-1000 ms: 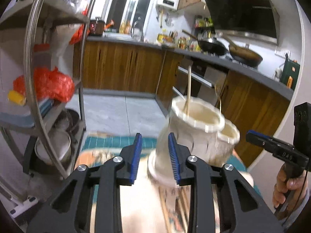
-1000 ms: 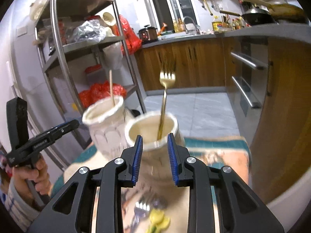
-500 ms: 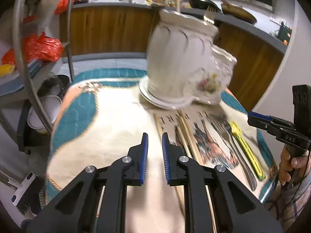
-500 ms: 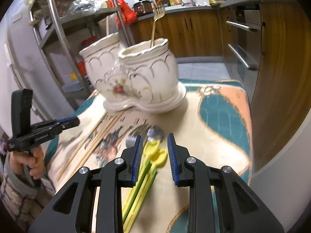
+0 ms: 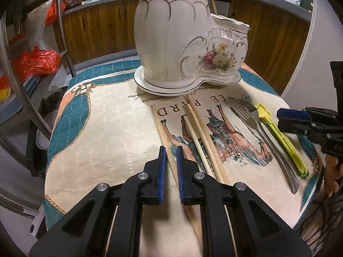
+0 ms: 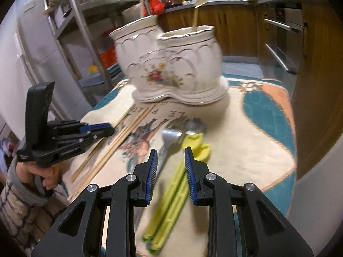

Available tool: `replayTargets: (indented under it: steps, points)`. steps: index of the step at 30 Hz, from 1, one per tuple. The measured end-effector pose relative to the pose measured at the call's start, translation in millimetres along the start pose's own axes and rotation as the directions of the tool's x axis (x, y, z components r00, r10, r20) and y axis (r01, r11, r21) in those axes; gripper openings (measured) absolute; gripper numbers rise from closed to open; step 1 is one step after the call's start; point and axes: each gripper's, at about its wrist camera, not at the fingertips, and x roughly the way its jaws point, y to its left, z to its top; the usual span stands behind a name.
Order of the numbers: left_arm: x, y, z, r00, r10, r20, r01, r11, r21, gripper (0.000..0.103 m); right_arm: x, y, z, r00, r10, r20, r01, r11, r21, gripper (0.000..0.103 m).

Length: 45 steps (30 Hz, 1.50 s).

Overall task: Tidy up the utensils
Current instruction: 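Withdraw both open tools back toward the remaining utensils, then grasp another chopstick with the left tool while the right tool grasps the silver fork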

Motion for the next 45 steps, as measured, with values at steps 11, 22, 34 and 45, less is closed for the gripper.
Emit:
replayTargets:
  steps: [11, 22, 34, 45]
  points:
    - [-3.3, 5.9, -1.3, 1.000, -0.017, -0.024, 0.017, 1.000, 0.017, 0.009, 38.5, 18.5, 16.4, 0.985, -0.077, -0.154, 0.077, 0.997, -0.005, 0.028]
    - [-9.8, 5.5, 0.3, 0.985, -0.029, -0.172, 0.049, 0.993, 0.111, 0.010, 52.3, 56.2, 26.1, 0.924, -0.165, -0.344, 0.091, 0.971, -0.222, 0.007]
    - [6.6, 5.2, 26.4, 0.891, -0.011, -0.455, 0.110, 0.975, 0.191, 0.012, 69.2, 63.5, 43.5, 0.828, -0.215, -0.518, 0.049, 0.947, -0.316, 0.007]
    - [5.9, 26.3, 28.0, 0.906, -0.085, -0.416, 0.125, 0.990, 0.071, 0.006, 34.7, 49.6, 41.0, 0.913, -0.039, -0.407, -0.039, 0.983, -0.181, 0.004]
